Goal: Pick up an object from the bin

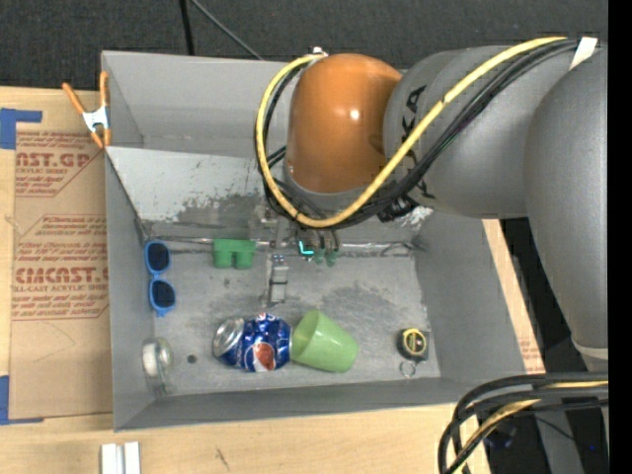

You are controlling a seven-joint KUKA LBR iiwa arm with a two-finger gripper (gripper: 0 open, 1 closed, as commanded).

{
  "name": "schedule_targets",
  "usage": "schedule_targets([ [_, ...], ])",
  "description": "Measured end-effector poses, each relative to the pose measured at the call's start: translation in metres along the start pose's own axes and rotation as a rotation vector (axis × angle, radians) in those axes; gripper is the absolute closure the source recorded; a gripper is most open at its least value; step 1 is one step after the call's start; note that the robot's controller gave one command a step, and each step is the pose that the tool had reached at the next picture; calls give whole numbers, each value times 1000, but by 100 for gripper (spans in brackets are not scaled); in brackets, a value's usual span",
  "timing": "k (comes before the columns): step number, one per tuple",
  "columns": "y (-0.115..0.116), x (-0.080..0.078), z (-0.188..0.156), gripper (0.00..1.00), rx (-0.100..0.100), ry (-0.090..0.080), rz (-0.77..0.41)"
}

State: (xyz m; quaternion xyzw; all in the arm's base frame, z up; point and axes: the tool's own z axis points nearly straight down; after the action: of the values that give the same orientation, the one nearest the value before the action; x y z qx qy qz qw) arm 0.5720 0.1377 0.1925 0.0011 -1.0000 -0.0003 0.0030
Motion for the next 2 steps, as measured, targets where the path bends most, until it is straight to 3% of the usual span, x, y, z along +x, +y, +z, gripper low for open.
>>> schedule_targets([
  [1,0,90,97,0,2,7,-88],
  [2,0,85,93,100,0,-5,-85],
])
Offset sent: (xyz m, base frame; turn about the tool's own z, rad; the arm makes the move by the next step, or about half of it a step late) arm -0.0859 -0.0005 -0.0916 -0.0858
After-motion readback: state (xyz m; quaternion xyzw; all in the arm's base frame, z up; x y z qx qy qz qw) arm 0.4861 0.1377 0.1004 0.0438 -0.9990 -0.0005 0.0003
